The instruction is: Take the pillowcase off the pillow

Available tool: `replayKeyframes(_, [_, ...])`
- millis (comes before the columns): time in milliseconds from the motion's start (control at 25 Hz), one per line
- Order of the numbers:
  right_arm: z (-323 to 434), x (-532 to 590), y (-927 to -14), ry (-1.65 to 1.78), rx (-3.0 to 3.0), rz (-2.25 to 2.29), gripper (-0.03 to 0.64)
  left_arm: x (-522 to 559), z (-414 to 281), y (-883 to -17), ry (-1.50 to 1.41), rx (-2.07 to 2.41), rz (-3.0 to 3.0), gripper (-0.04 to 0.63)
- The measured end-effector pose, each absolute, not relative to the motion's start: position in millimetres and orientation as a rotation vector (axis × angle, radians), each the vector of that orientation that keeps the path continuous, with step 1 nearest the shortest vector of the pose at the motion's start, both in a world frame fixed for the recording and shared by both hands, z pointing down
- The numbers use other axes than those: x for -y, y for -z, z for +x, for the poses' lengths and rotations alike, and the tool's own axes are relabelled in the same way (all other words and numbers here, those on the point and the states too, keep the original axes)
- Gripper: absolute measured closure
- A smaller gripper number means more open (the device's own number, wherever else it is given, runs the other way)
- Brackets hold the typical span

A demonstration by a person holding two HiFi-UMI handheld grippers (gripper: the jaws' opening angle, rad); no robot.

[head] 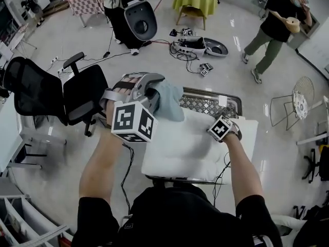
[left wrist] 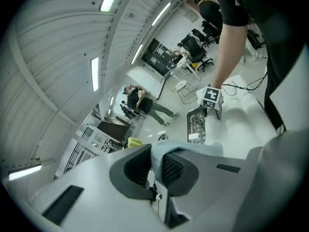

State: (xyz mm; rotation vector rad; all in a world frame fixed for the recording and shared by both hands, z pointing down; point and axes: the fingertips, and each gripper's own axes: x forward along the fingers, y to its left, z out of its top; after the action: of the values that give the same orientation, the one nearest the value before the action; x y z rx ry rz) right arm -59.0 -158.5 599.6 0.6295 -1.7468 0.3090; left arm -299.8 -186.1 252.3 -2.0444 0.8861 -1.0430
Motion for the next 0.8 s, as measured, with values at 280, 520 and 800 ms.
replayKeyframes(280, [-135, 133, -479, -0.230, 2.214, 0.942, 0.274, 156, -246, -162, 0.794, -0.765, -2.035, 0.586])
replayKeyframes(520, [-202, 89, -323, -0.204, 2.757, 1.102, 0.063, 78, -175, -122, 0.575, -0.519, -2.122, 0.586])
replayKeyframes(800, [-156, 76, -316, 0.012, 2.568, 1.321, 0.445, 32, -140, -157, 0.582, -0.425, -2.121, 0.584])
